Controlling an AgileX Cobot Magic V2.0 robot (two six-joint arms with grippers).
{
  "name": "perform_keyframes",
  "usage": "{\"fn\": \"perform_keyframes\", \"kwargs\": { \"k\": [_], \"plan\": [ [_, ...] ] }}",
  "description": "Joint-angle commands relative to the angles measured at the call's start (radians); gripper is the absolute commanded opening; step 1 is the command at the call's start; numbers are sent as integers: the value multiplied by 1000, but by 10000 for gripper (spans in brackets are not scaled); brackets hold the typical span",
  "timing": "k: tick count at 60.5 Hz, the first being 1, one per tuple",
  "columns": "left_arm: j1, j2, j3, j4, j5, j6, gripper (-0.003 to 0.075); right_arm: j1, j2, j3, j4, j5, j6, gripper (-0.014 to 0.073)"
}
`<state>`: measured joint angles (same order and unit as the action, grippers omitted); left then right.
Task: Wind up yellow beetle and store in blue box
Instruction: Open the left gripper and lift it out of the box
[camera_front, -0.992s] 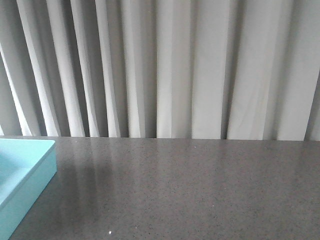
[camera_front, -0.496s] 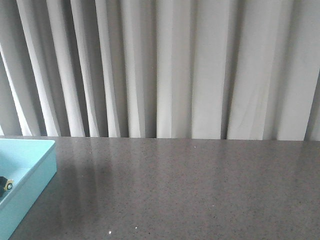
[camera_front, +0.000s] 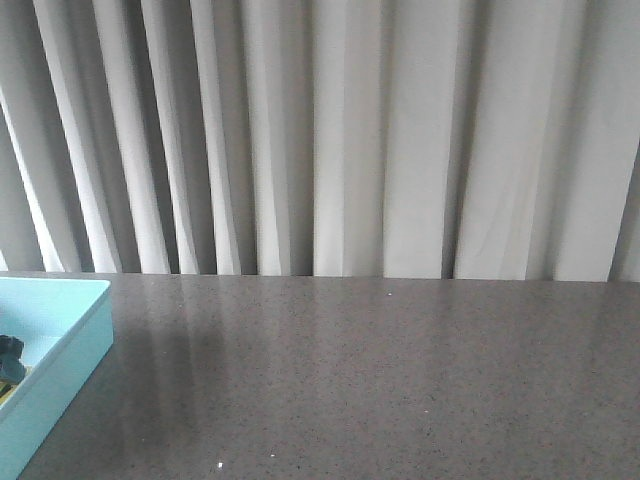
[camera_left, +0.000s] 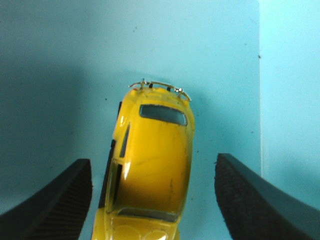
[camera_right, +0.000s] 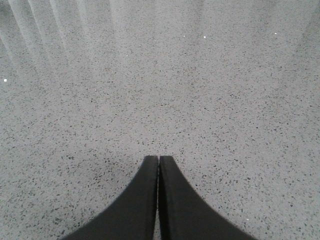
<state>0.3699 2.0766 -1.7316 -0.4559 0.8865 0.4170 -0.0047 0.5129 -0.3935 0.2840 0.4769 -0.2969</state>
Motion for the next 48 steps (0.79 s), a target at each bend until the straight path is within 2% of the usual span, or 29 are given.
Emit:
{"fn": "perform_keyframes", "kwargs": {
  "k": [1,9,19,33,48],
  "plan": [
    [-6,-99,-59,-99,-24,-14,470,-2,2,-25,-2,-54,-1,-6],
    [-6,-167,-100,-258,-17,-12,395,-2,2,-25,-2,-51,-1,-6],
    [-6,-280,-124,-417,61,-6,258,-2,2,-25,-2,-51,-1,-6],
    [-20,-515,-123,-450,178,-4,-8,-2,2,-25,-2,-51,-1,-6],
    [-33,-828,-117,-390,238,-9,-6,-2,2,-25,-2,-51,-1,-6]
  ]
}}
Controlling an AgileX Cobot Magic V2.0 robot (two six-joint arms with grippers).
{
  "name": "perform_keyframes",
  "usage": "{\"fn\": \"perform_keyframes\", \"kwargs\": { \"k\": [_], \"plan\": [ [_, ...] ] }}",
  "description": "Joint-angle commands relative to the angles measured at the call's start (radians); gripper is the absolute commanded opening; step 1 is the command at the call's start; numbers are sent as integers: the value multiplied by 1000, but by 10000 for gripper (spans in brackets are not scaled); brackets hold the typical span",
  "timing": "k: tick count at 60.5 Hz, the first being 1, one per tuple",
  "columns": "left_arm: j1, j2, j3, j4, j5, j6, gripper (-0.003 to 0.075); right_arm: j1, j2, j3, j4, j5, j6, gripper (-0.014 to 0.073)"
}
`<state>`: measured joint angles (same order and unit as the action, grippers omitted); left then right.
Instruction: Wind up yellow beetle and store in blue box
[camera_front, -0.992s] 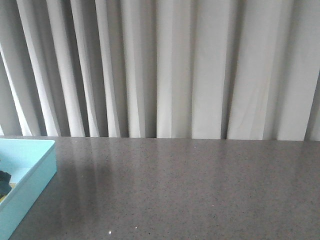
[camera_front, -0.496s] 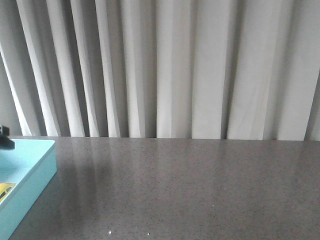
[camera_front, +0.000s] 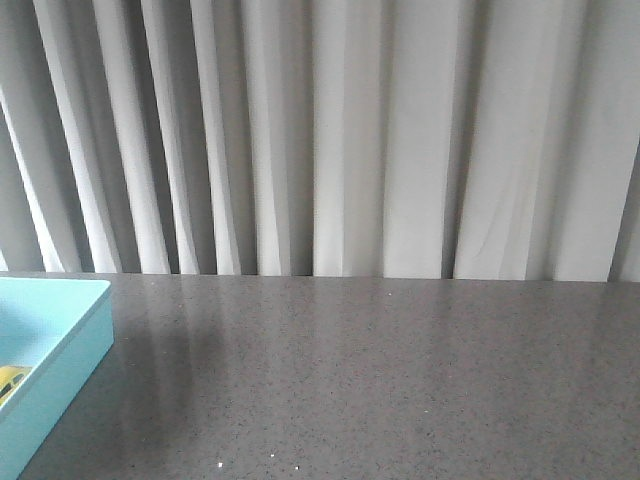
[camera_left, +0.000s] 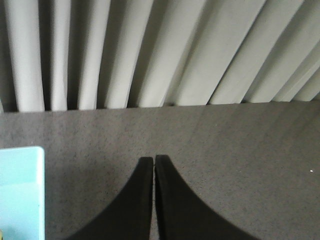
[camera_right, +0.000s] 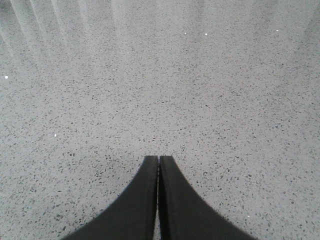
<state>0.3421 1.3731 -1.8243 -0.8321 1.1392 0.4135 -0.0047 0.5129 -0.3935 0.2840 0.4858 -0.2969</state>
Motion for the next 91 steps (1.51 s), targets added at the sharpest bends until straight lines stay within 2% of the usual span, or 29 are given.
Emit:
{"fn": "perform_keyframes", "kwargs": {
  "k": [1,6,13,23,32,35,36,40,43,52,57,68,83,91],
  "plan": [
    [-5,-156,-16,-1,-15,-9,-6,-2,2,-25,-2,-60,-1,-6],
    [-5,-298,51,39,-30,-11,-6,-2,2,-25,-2,-60,-1,-6],
    [-5,-535,243,79,-118,-11,-6,-2,2,-25,-2,-60,-1,-6],
    [-5,-909,638,62,-354,-9,-6,-2,2,-25,-2,-60,-1,-6],
    [-14,-1316,1024,46,-667,22,-6,-2,2,-25,-2,-60,-1,-6],
    [-16,-1416,1106,62,-683,82,-6,-2,2,-25,-2,-60,-1,-6],
    [-18,-1411,1120,77,-665,99,-6,-2,4,-25,-2,-62,-1,-6],
    [-23,-1360,1112,105,-440,98,-6,-2,1,-25,-2,-57,-1,-6],
    [-49,-1329,1109,89,-397,64,-6,-2,1,-25,-2,-55,-1,-6],
    [-124,-1262,1124,79,-488,56,-6,-2,3,-25,10,-50,-1,-6],
    [-164,-1235,1146,114,-534,127,-6,-2,3,-25,9,-48,-1,-6],
    [-250,-1201,1261,128,-590,151,-6,-2,3,-25,9,-48,-1,-6],
    [-264,-1201,1401,128,-713,158,-6,-2,3,-25,9,-48,-1,-6],
    [-264,-1201,1470,232,-740,184,-6,-2,3,-25,9,-48,-1,-6]
  ]
}}
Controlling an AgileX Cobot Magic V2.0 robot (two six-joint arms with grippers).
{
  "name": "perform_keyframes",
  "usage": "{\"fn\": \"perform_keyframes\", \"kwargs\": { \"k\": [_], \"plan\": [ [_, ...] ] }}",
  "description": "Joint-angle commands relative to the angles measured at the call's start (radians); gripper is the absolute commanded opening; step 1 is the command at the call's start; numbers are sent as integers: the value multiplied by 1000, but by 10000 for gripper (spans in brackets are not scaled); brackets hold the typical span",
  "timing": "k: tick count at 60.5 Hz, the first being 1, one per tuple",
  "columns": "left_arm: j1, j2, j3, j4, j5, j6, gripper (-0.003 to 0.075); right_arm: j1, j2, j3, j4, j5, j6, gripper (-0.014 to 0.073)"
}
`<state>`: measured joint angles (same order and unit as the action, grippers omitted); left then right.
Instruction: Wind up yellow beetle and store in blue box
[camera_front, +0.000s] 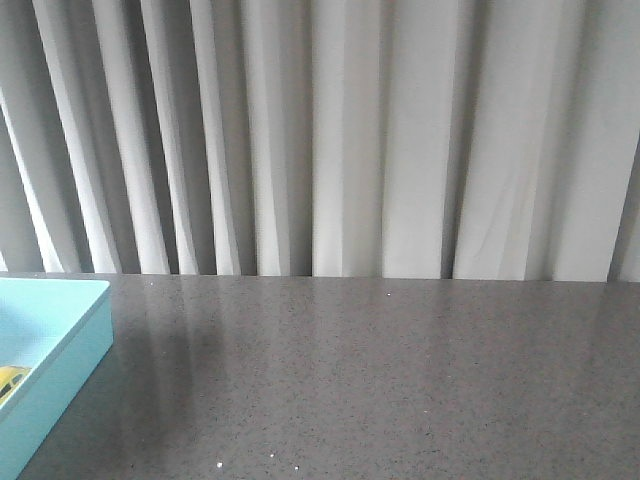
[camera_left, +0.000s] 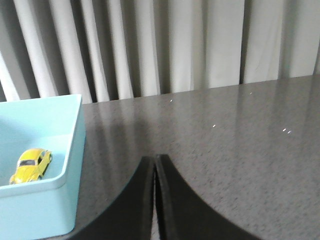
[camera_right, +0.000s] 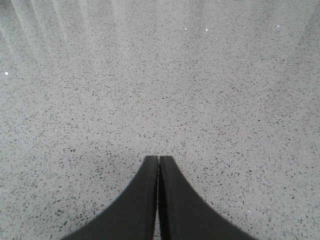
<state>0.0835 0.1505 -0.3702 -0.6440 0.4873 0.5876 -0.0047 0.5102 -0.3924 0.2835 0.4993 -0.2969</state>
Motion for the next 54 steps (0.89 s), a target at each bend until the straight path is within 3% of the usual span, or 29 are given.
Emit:
{"fn": "perform_keyframes", "kwargs": {
  "k": [1,13,25,34,49,54],
  "plan": [
    [-5,21,24,57,-91,10,-6,-2,5,-26,10,-63,-1,-6],
    [-7,-25,158,179,-163,8,-6,-2,5,-26,10,-63,-1,-6],
    [-7,-180,270,205,-262,8,-6,-2,5,-26,10,-63,-1,-6],
    [-7,-167,379,201,-348,1,-6,-2,5,-26,10,-60,-1,-6],
    [-6,-167,386,241,-318,-6,-6,-2,5,-26,11,-59,-1,-6],
    [-6,-167,386,330,-318,-105,-6,-2,5,-26,9,-56,-1,-6]
  ]
}}
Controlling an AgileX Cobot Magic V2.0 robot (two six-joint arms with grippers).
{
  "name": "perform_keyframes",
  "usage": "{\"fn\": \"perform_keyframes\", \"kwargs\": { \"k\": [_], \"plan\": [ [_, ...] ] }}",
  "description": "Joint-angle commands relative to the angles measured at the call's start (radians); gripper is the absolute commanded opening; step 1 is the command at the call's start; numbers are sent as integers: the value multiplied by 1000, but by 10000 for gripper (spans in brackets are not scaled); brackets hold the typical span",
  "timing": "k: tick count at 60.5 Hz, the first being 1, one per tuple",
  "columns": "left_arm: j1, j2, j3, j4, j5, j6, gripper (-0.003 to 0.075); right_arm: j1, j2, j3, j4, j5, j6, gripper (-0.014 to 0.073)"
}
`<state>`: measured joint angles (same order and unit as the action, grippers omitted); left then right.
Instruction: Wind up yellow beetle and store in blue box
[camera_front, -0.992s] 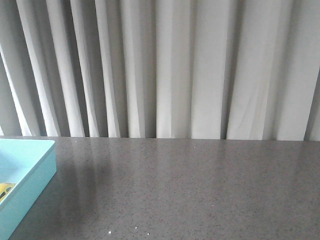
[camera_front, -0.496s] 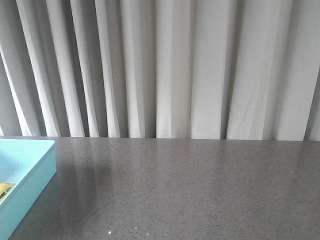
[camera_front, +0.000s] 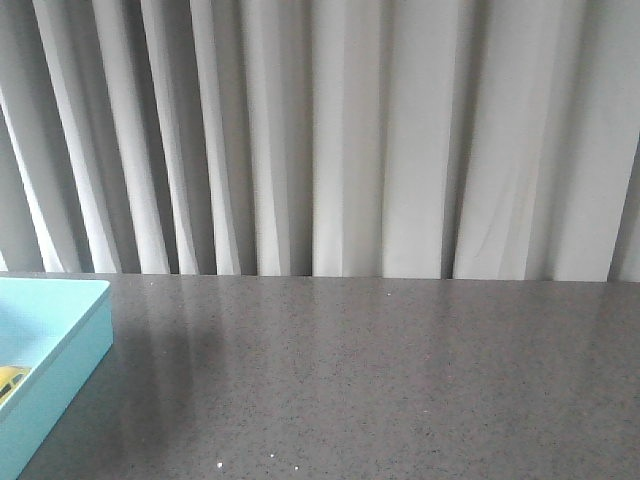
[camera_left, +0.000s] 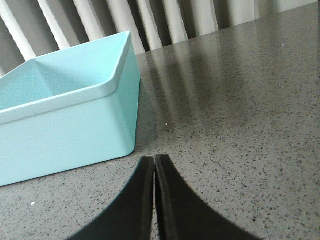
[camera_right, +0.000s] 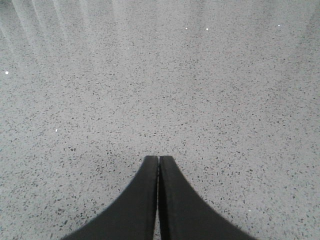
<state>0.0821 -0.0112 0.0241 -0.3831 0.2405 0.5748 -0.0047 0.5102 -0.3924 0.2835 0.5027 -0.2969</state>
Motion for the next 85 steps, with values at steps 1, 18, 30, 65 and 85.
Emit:
{"fn": "perform_keyframes", "kwargs": {
  "k": [1,18,30,65,85],
  "plan": [
    [-4,-6,-8,101,-71,-133,-6,-2,5,-26,9,-60,-1,-6],
    [-4,-6,-8,403,-103,-560,-6,-2,5,-26,9,-60,-1,-6],
    [-4,-6,-9,403,-101,-590,-6,-2,5,-26,9,-60,-1,-6],
    [-4,-6,-9,403,-101,-590,-6,2,5,-26,9,-60,-1,-6],
    [-4,-6,-9,403,-101,-590,-6,70,-93,111,16,-125,2,-6]
  ]
}}
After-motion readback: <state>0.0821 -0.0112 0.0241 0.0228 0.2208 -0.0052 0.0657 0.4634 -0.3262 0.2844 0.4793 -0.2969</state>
